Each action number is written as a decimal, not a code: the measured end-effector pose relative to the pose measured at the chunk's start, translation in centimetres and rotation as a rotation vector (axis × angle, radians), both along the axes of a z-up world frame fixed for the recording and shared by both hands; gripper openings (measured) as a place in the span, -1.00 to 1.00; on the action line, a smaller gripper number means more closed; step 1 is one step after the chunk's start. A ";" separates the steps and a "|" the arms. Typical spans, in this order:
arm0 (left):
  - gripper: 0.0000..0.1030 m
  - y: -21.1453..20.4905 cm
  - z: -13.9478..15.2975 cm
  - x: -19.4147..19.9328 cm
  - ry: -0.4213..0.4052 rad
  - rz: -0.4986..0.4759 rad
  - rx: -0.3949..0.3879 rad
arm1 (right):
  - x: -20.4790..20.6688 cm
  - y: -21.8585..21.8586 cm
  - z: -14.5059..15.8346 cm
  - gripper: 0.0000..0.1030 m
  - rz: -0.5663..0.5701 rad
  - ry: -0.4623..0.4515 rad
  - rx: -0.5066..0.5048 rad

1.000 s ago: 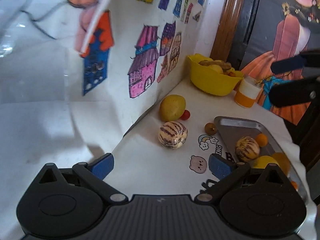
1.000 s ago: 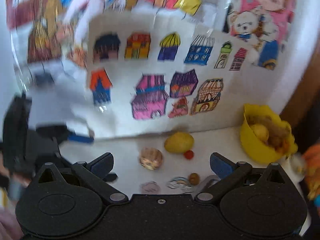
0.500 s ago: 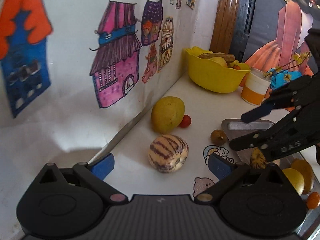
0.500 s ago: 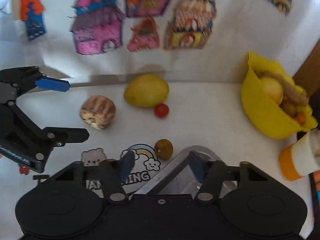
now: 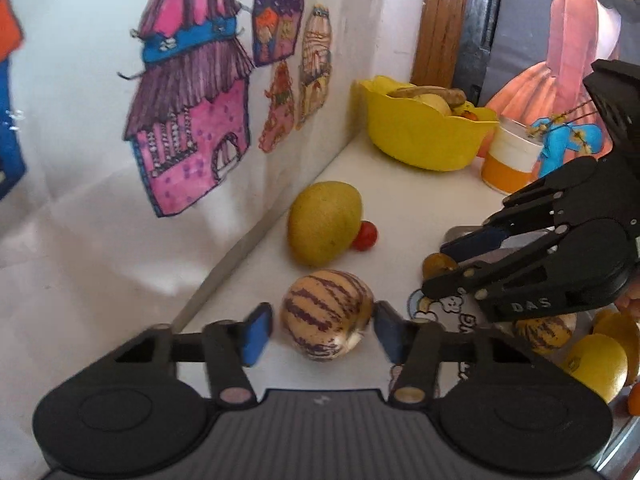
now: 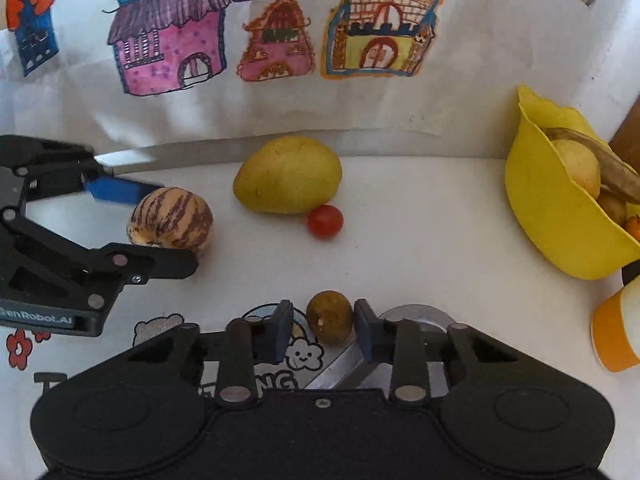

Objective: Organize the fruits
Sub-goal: 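Move the left tool to the second pepino melon while the right tool grasps a small brown kiwi, then carry the pepino onto the tray with the left tool while the right tool releases the kiwi there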

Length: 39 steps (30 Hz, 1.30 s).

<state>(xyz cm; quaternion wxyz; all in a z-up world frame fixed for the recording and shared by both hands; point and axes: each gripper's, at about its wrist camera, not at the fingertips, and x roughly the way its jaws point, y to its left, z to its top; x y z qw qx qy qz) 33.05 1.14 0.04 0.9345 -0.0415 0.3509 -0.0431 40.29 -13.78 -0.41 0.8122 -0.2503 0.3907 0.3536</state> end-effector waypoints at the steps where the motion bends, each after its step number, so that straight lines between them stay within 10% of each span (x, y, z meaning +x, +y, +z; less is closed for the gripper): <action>1: 0.05 -0.1 0.0 0.1 0.000 0.004 -0.001 | 0.0 -0.1 0.0 -0.46 -0.015 0.002 0.006; 22: 0.04 -6.6 3.7 -5.1 -0.027 -0.075 -0.109 | -9.4 -10.3 6.2 -0.46 -0.168 -0.087 0.233; 39: 0.04 -13.6 2.4 -9.6 0.062 -0.193 -0.067 | -20.1 -17.0 2.7 -0.46 -0.364 -0.112 0.281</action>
